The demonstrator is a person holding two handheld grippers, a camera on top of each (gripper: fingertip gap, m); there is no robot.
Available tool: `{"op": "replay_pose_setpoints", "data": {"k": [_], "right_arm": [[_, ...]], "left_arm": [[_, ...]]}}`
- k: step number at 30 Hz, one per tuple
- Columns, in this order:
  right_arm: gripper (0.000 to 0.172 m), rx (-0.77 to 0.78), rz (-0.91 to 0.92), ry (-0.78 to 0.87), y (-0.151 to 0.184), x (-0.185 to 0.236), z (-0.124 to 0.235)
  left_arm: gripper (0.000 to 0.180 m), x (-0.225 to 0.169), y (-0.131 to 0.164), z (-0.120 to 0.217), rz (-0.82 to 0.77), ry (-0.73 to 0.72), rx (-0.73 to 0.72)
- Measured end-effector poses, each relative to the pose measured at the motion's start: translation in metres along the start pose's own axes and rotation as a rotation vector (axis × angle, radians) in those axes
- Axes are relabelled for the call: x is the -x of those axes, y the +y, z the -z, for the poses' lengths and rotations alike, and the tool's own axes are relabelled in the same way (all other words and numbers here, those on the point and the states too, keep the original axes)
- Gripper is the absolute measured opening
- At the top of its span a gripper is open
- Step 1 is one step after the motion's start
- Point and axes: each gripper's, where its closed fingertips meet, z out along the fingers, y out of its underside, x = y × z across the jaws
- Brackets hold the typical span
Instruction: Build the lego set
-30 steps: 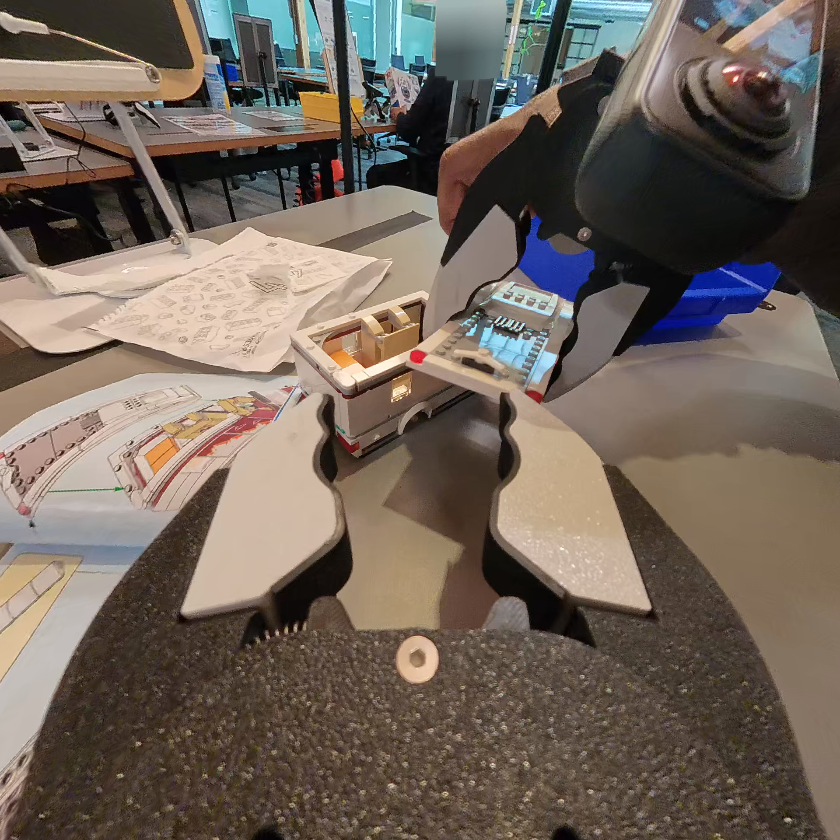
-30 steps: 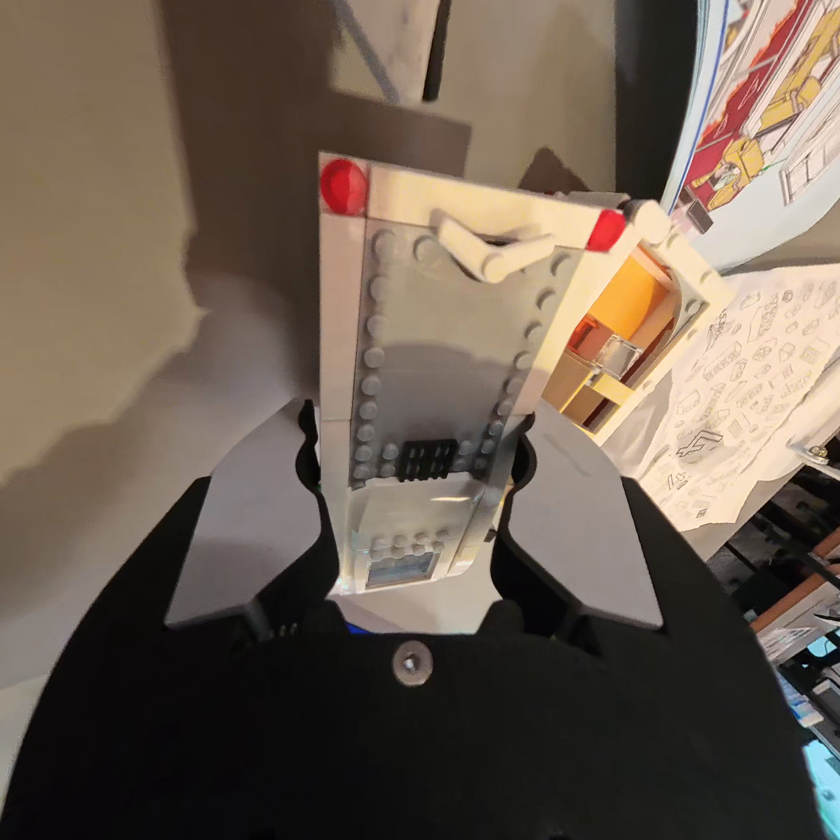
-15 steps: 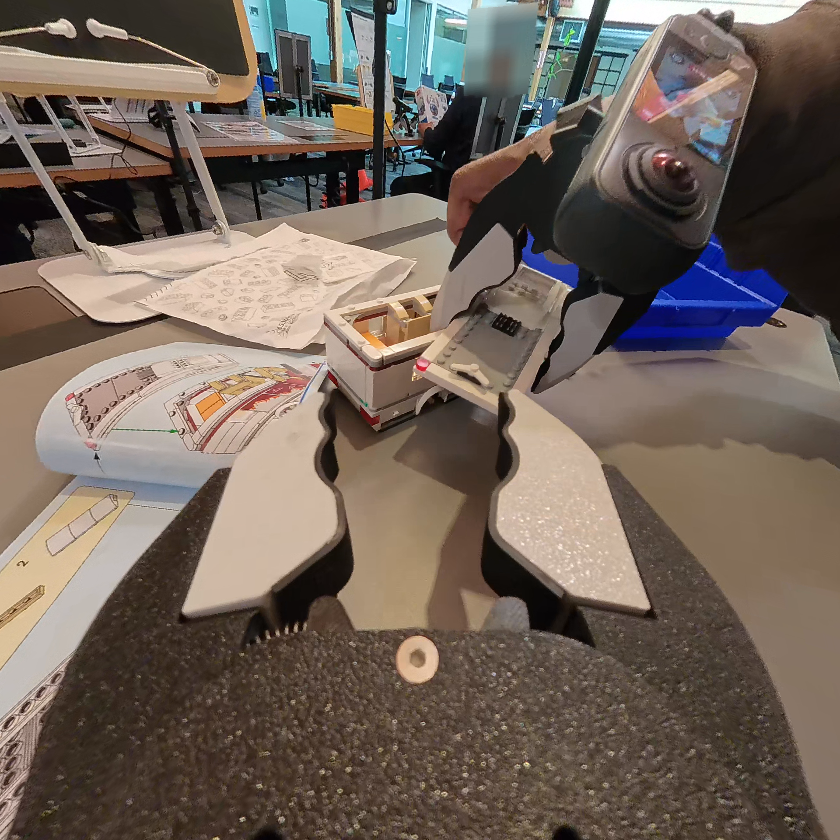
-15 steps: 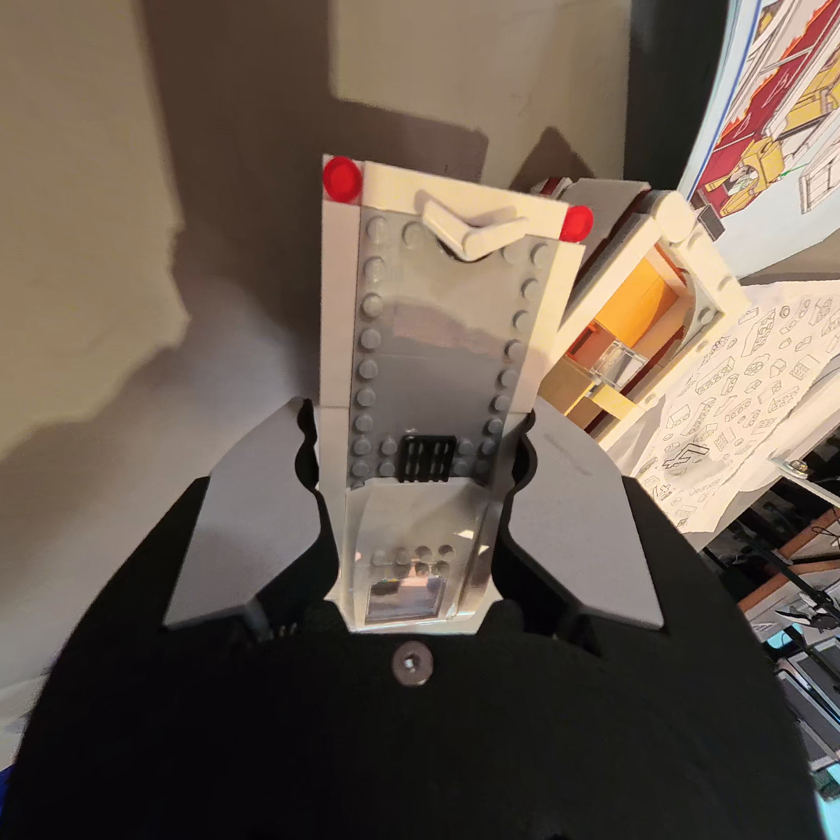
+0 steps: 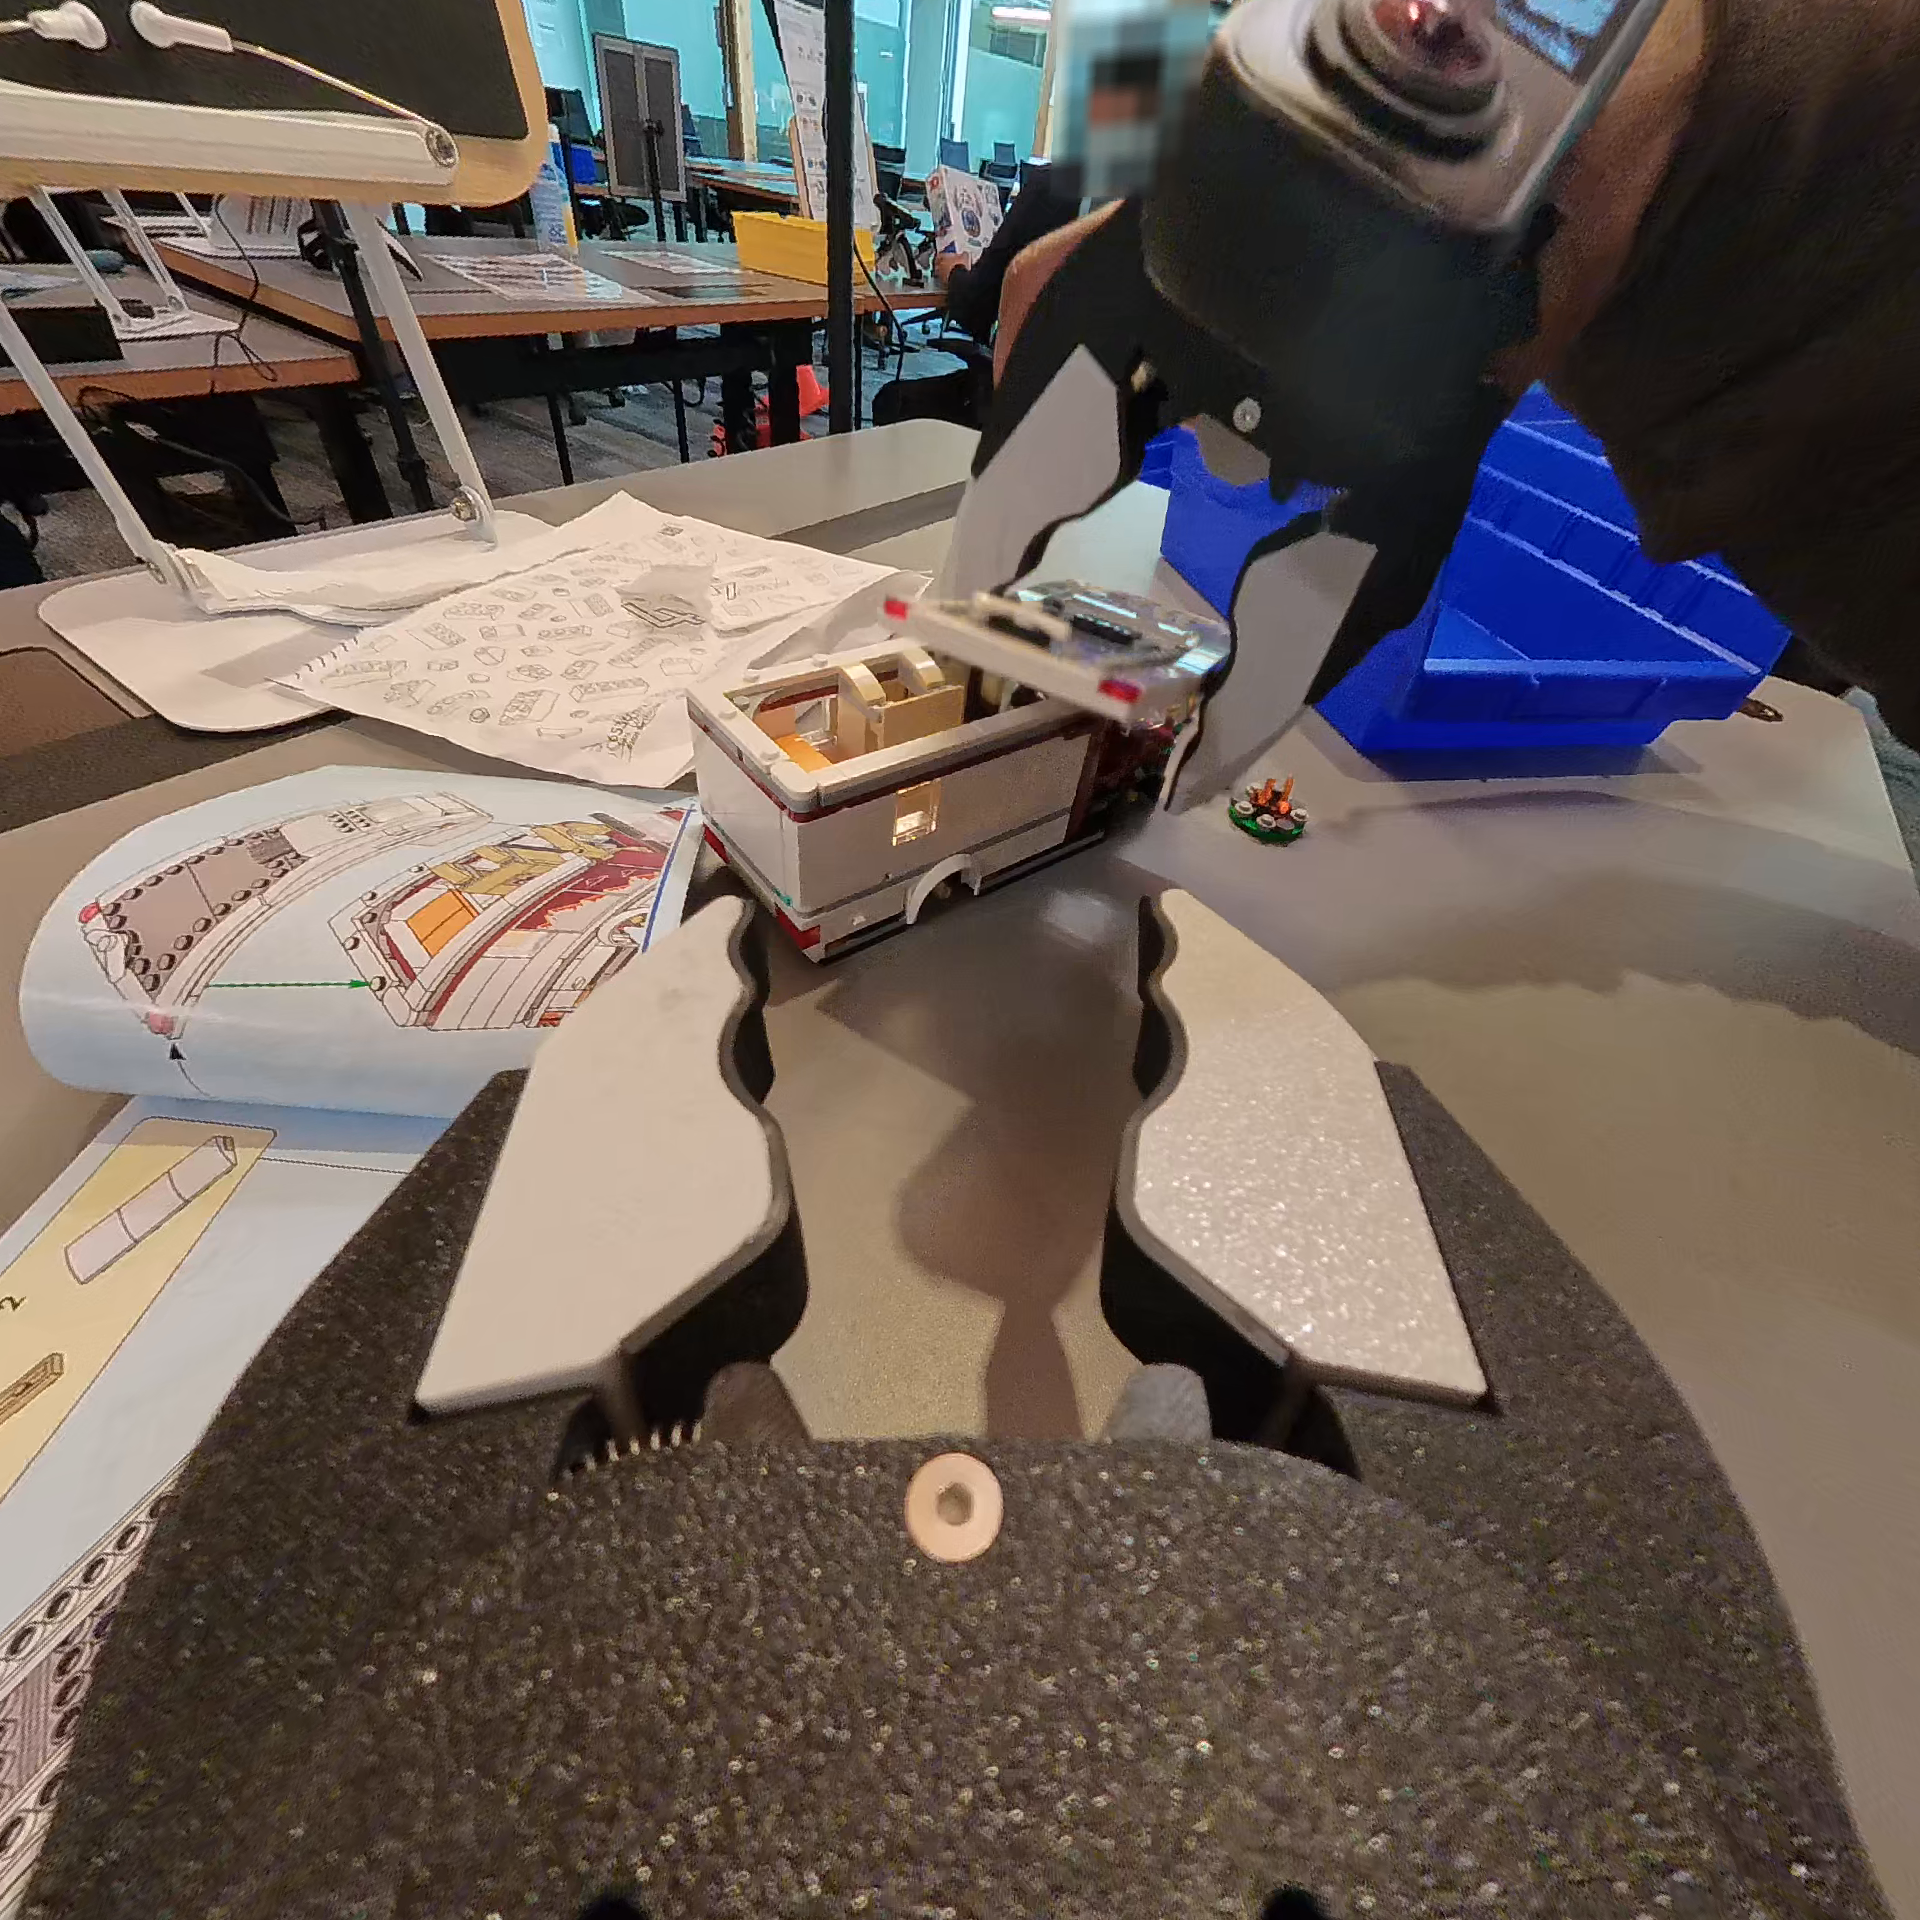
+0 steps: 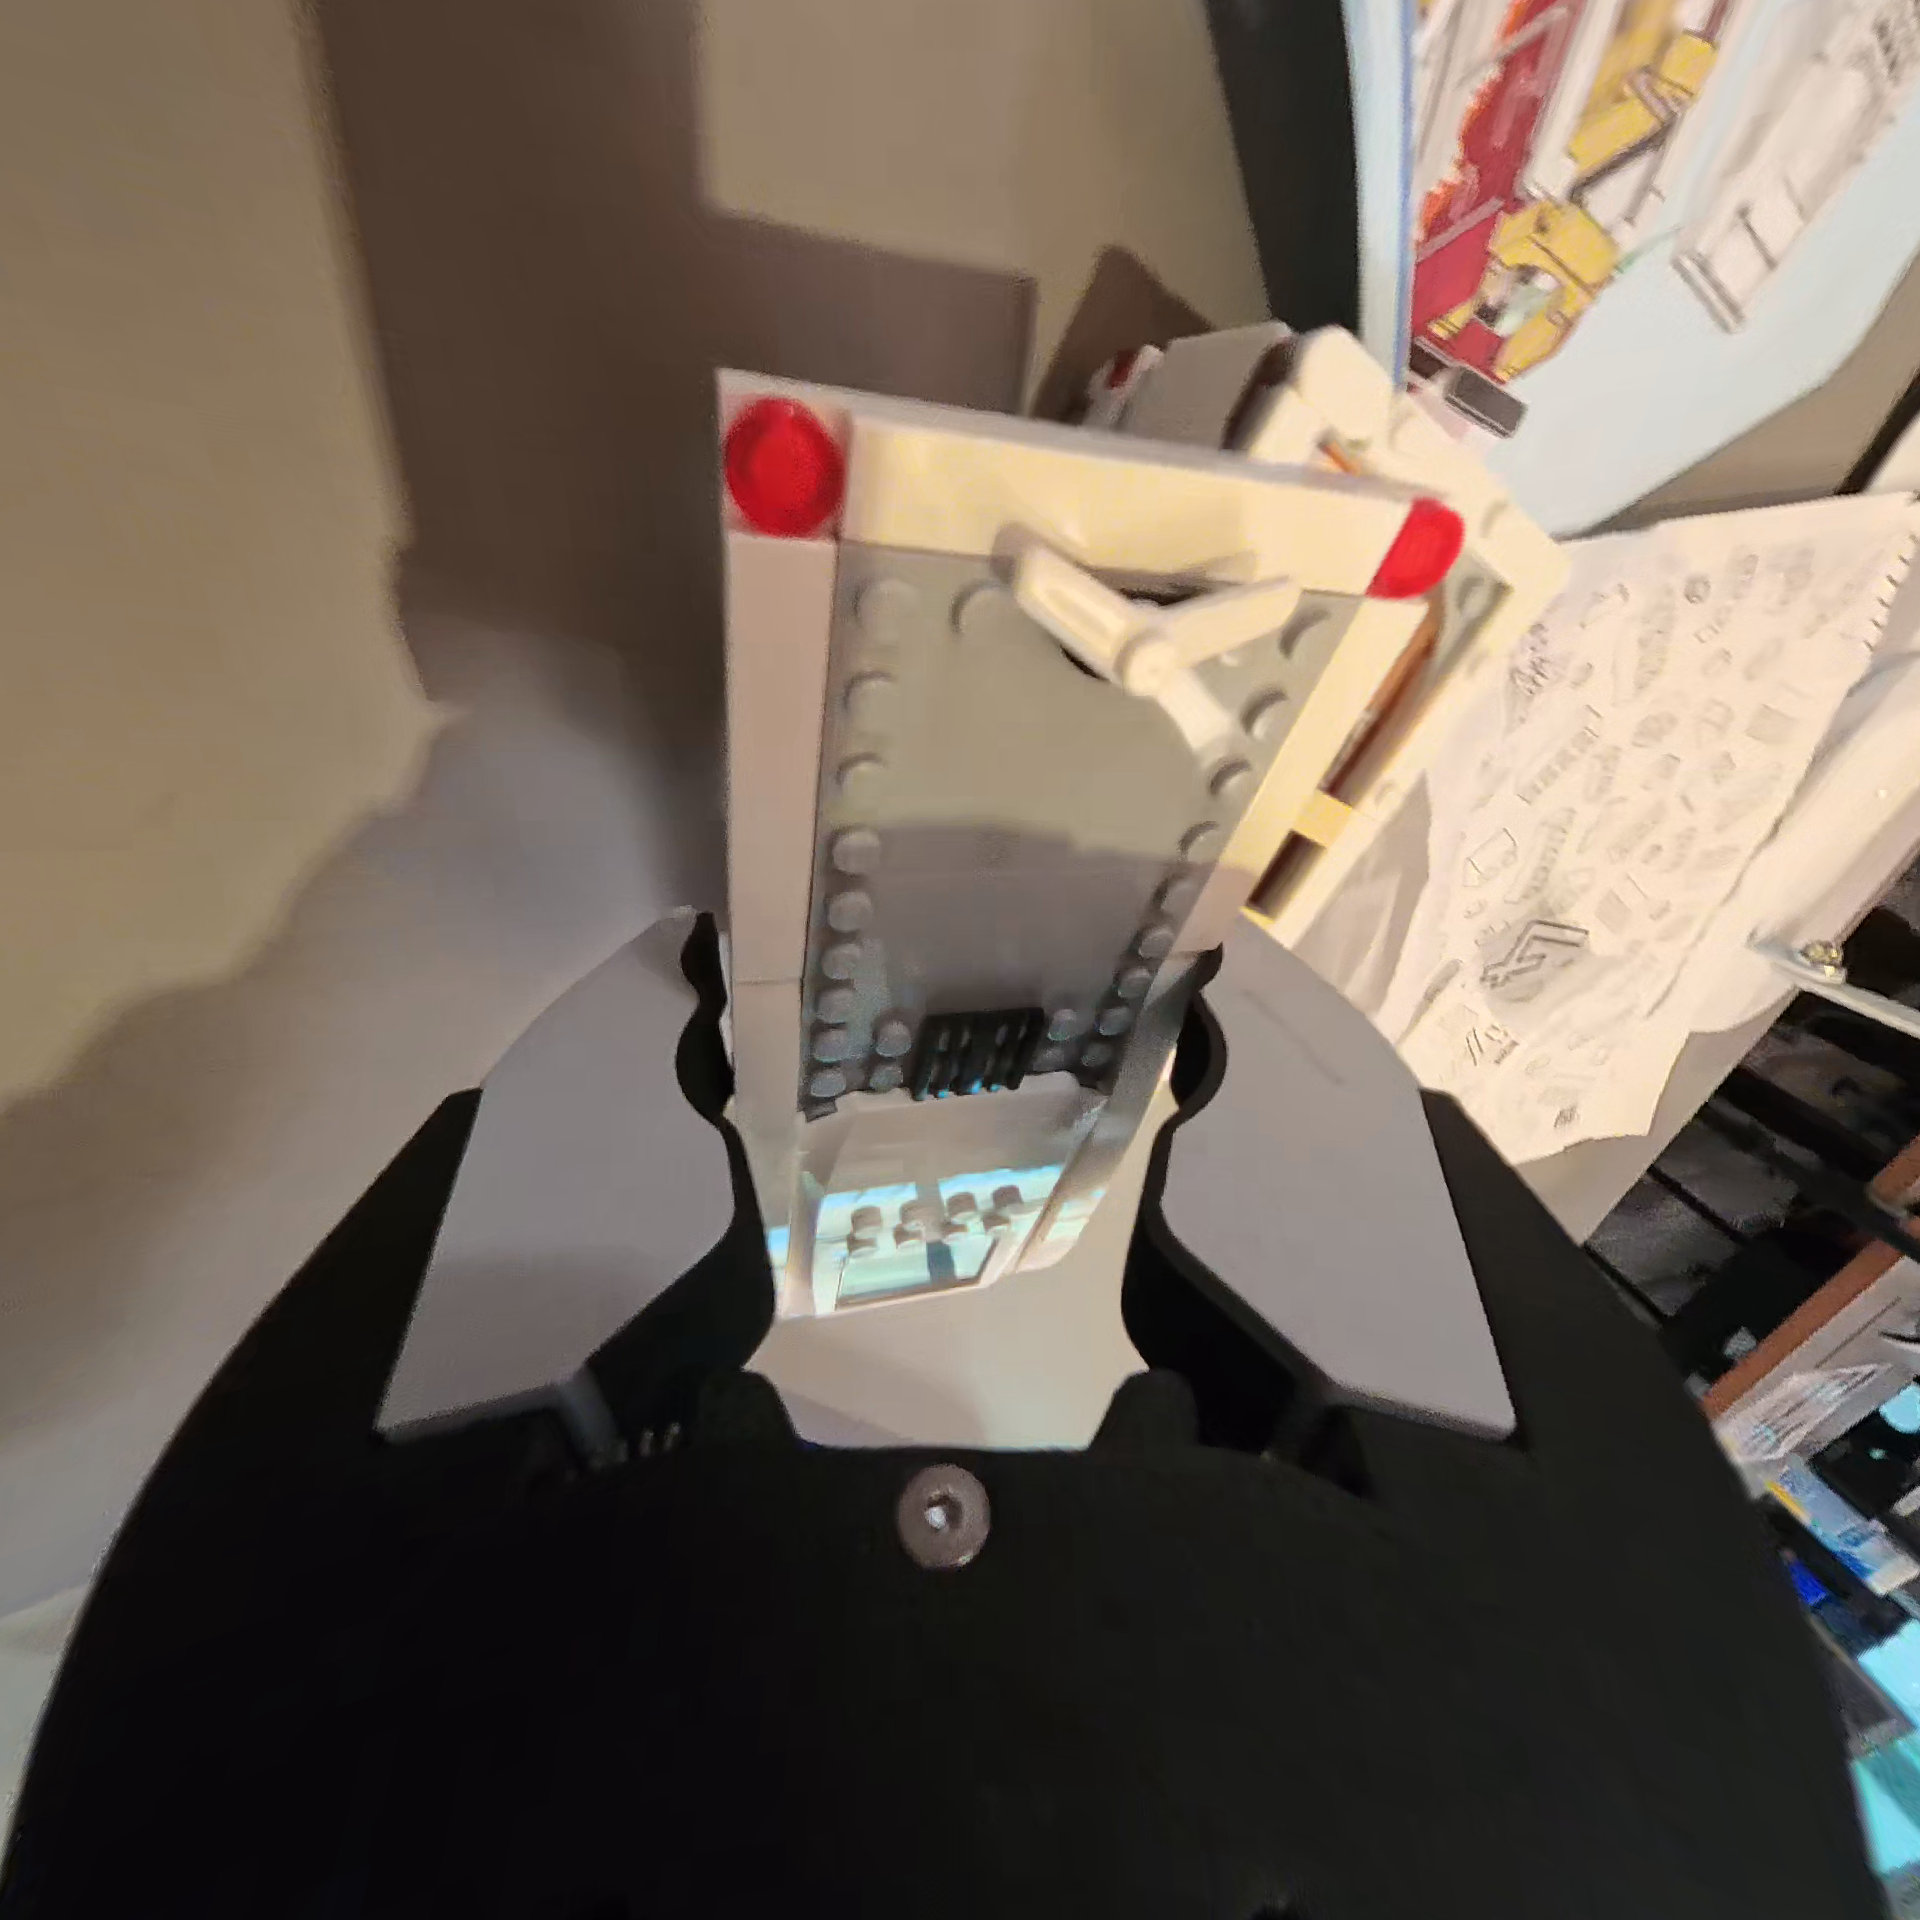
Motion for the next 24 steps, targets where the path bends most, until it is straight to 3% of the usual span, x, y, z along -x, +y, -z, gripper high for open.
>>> {"op": "replay_pose_setpoints", "data": {"k": [9, 24], "right_arm": [[0.084, -0.001, -0.226, 0.015, 0.007, -0.029, 0.003], [0.084, 0.097, -0.209, -0.053, -0.005, -0.041, -0.027]], "left_arm": [[0.069, -0.001, 0.002, -0.001, -0.001, 0.008, 0.011], [0.069, -0.003, 0.004, -0.002, -0.002, 0.019, 0.017]]}}
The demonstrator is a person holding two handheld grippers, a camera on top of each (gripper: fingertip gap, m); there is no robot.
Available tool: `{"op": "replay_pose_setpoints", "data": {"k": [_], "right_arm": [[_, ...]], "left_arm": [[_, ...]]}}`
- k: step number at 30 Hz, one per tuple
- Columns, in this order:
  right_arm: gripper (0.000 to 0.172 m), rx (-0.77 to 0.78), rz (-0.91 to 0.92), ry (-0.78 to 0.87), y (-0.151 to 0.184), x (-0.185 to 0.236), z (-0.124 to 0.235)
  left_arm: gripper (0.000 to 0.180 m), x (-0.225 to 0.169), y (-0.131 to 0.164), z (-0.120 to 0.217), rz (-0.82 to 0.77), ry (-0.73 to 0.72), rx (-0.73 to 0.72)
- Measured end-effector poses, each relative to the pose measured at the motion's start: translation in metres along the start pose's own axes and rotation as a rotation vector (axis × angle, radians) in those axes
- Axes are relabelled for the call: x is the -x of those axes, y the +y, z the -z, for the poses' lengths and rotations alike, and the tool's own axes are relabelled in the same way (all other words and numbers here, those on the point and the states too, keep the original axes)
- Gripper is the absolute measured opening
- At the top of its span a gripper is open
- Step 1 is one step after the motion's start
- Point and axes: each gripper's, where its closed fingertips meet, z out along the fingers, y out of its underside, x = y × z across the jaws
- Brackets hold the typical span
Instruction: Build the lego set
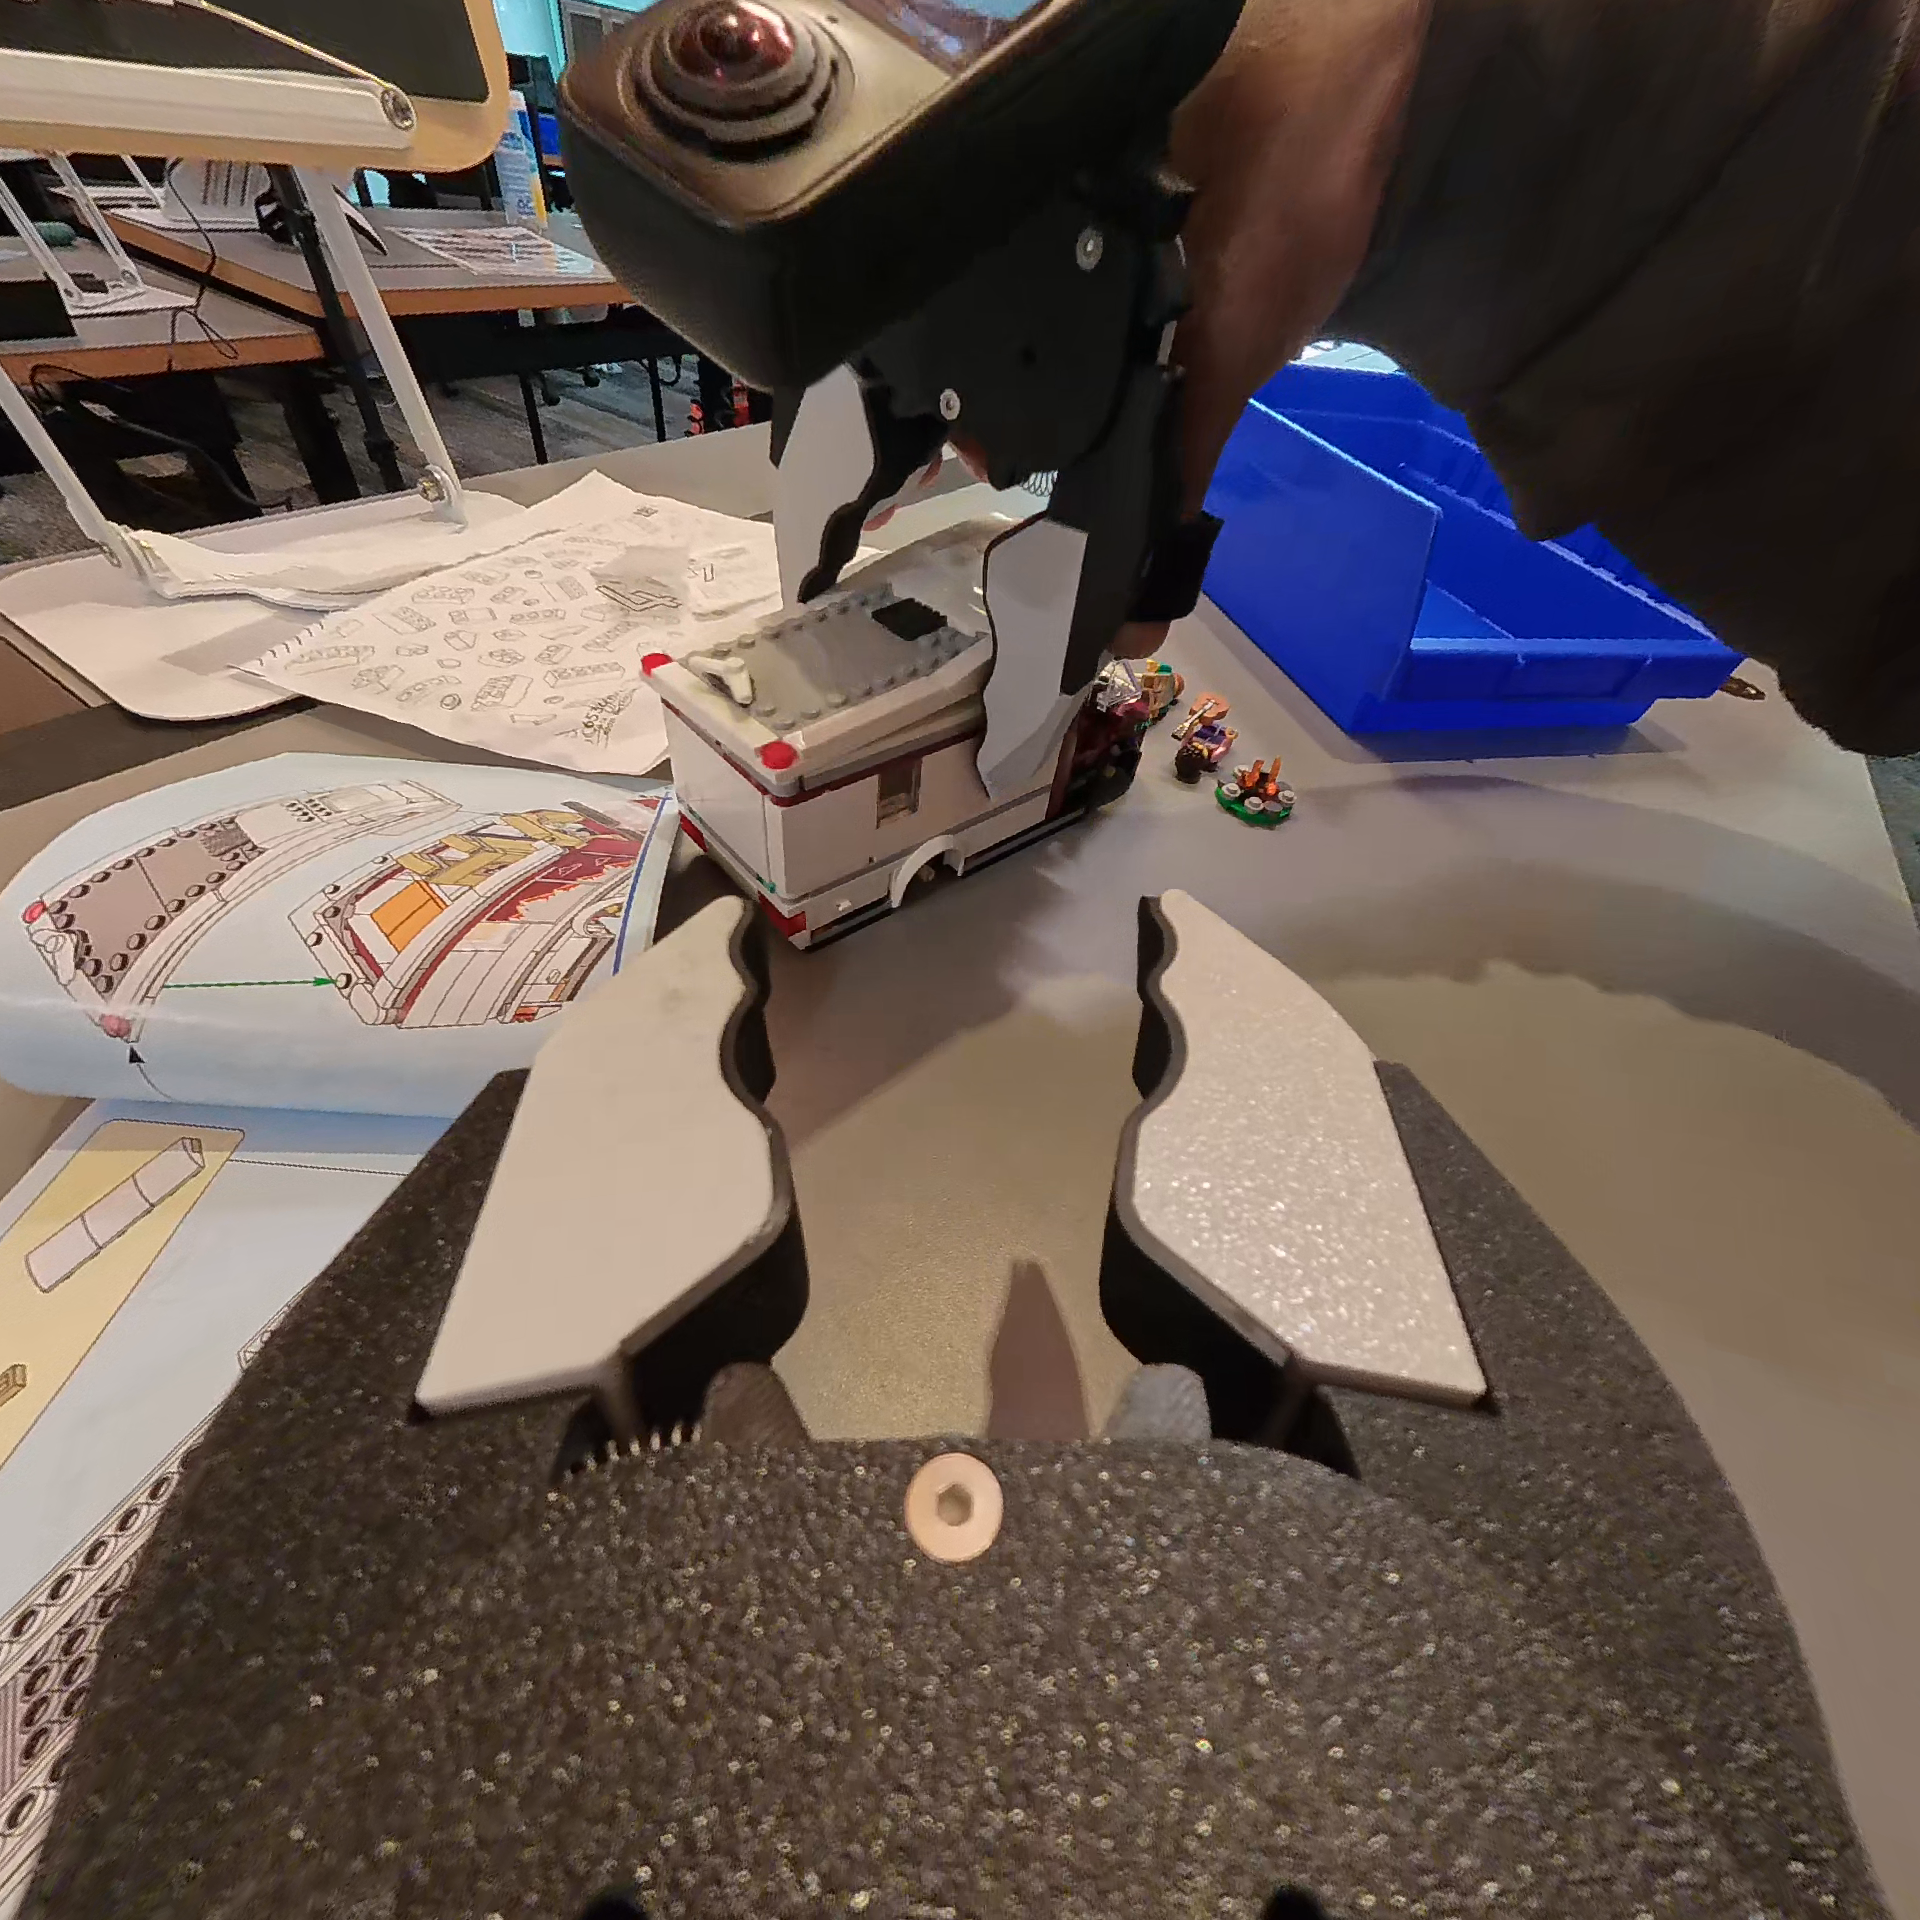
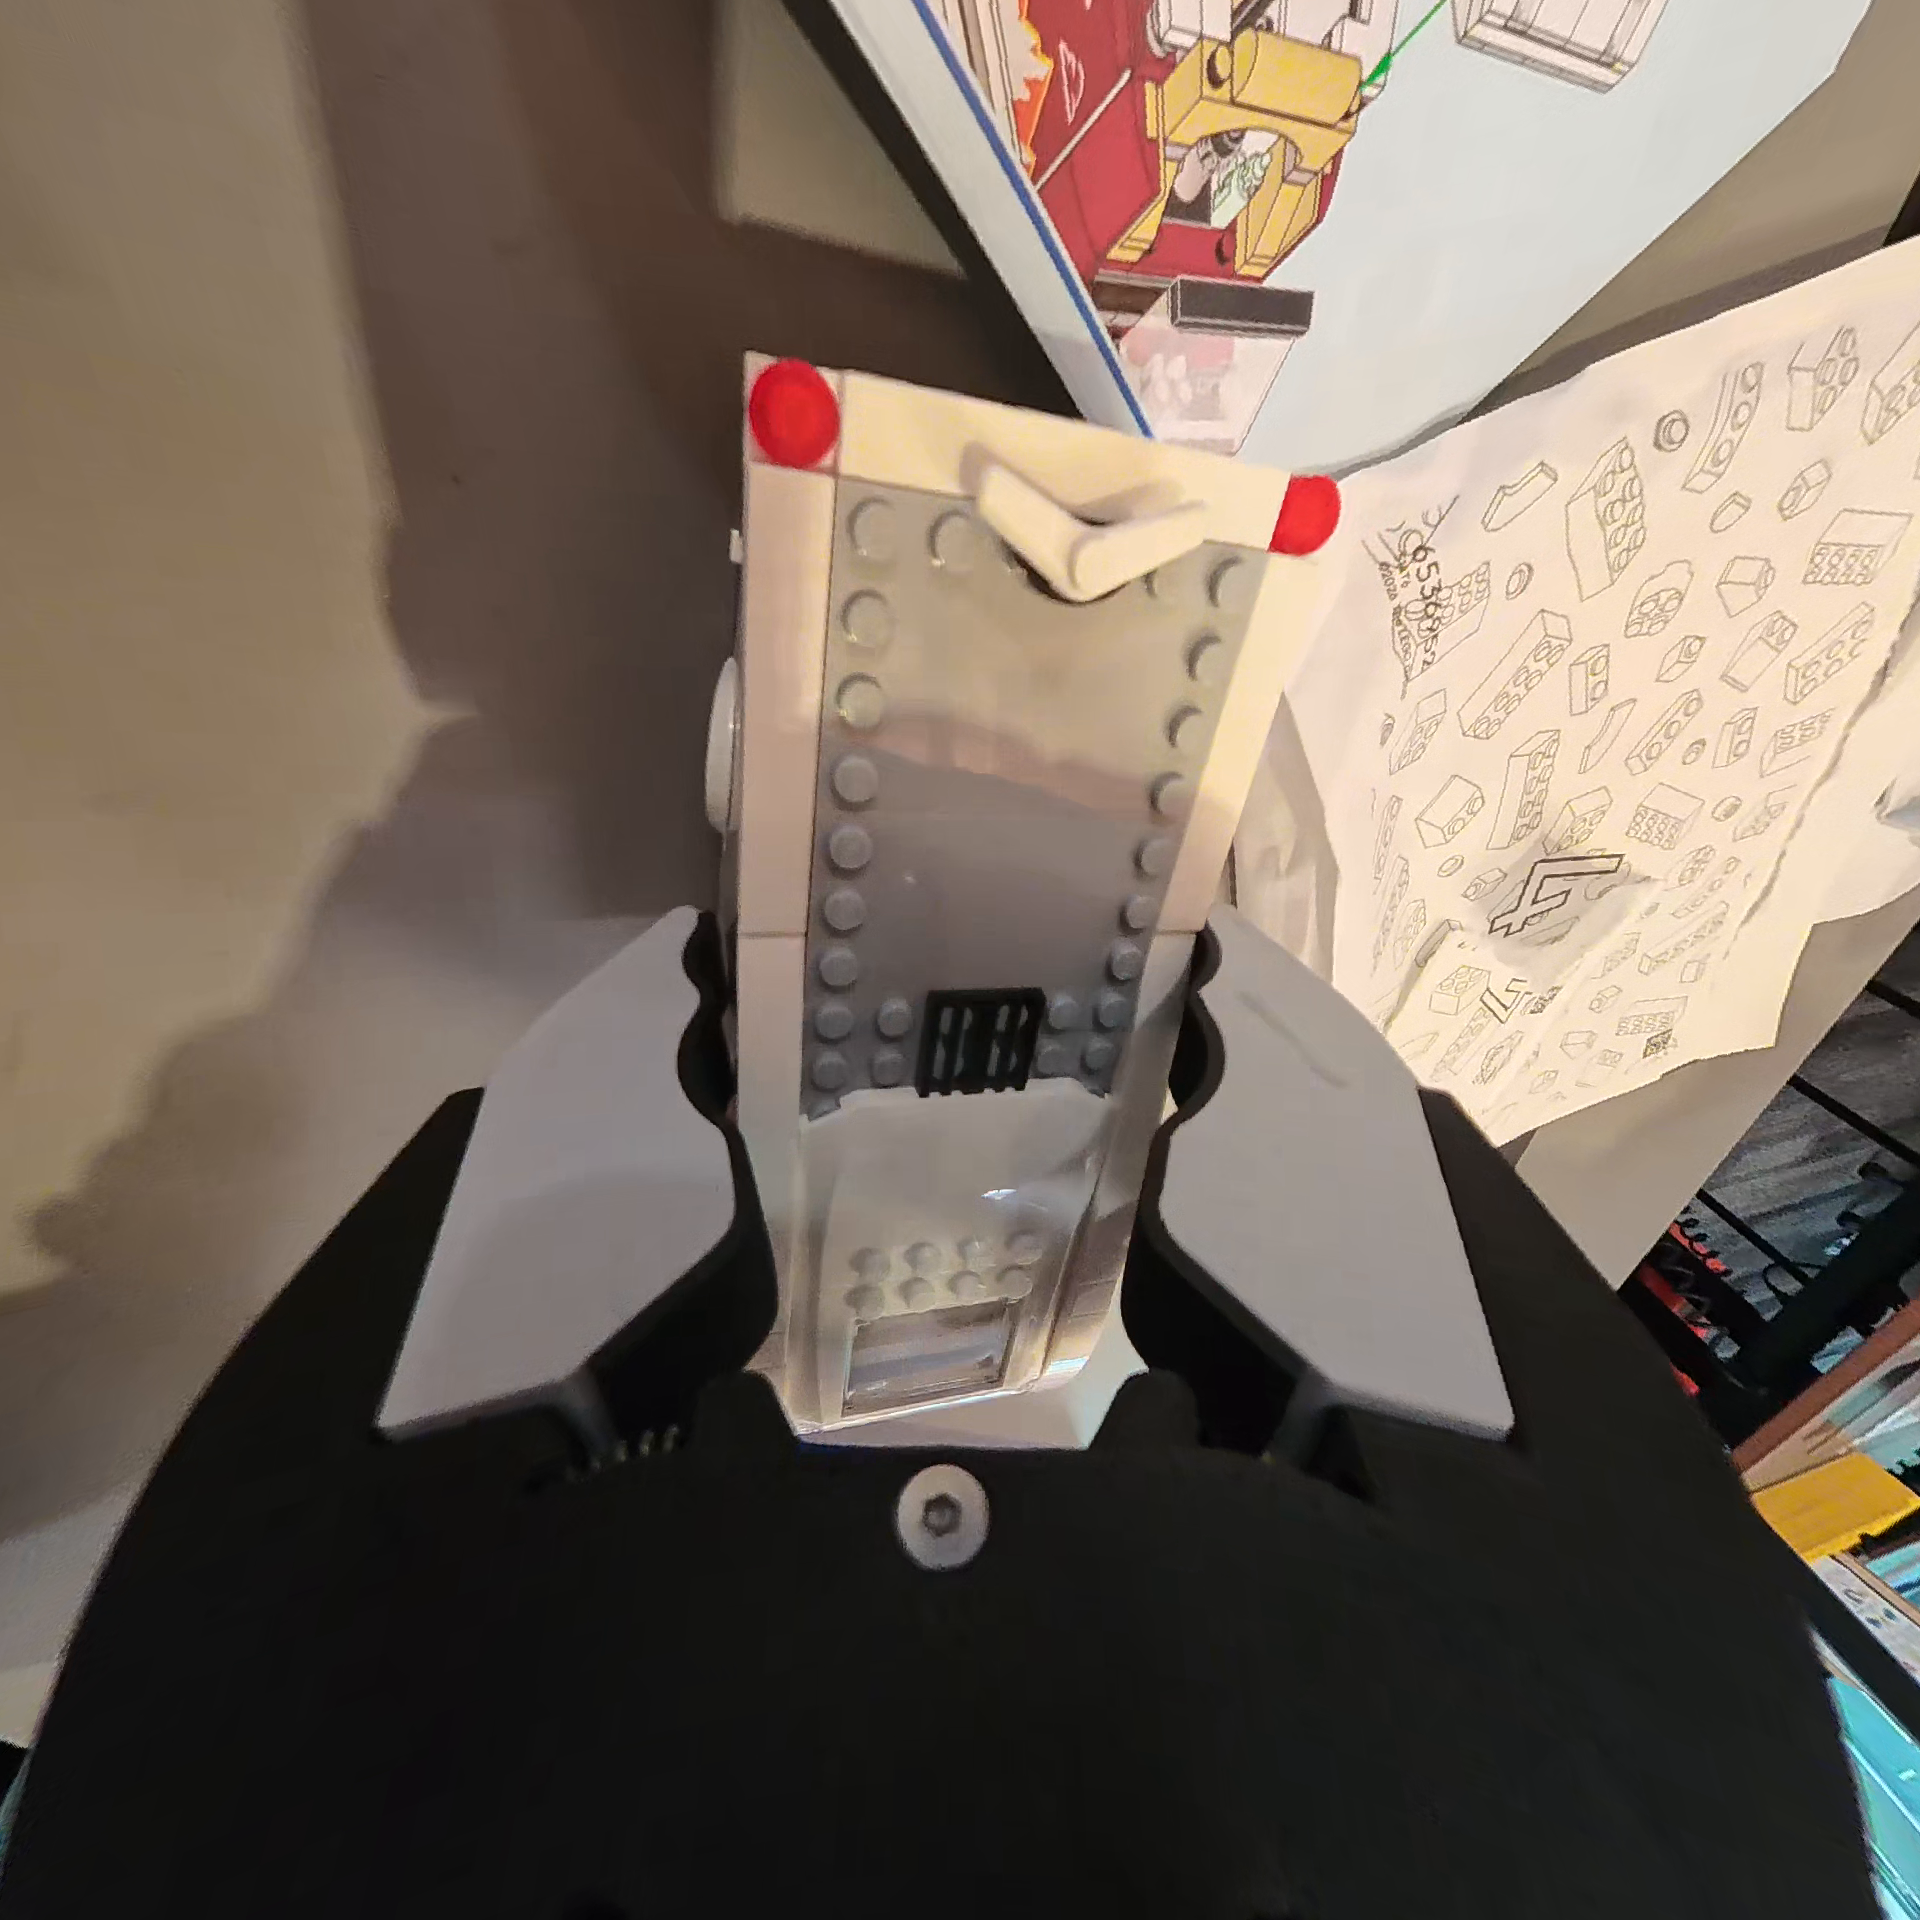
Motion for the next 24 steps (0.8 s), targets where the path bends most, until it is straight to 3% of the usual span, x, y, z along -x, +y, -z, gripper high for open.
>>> {"op": "replay_pose_setpoints", "data": {"k": [14, 24], "right_arm": [[0.085, 0.075, 0.047, 0.006, 0.021, 0.004, -0.003], [0.09, 0.047, 0.052, -0.009, 0.024, 0.006, 0.002]], "left_arm": [[0.069, 0.001, 0.002, -0.001, -0.005, -0.004, 0.006], [0.069, 0.001, 0.003, -0.002, -0.005, -0.001, 0.012]]}}
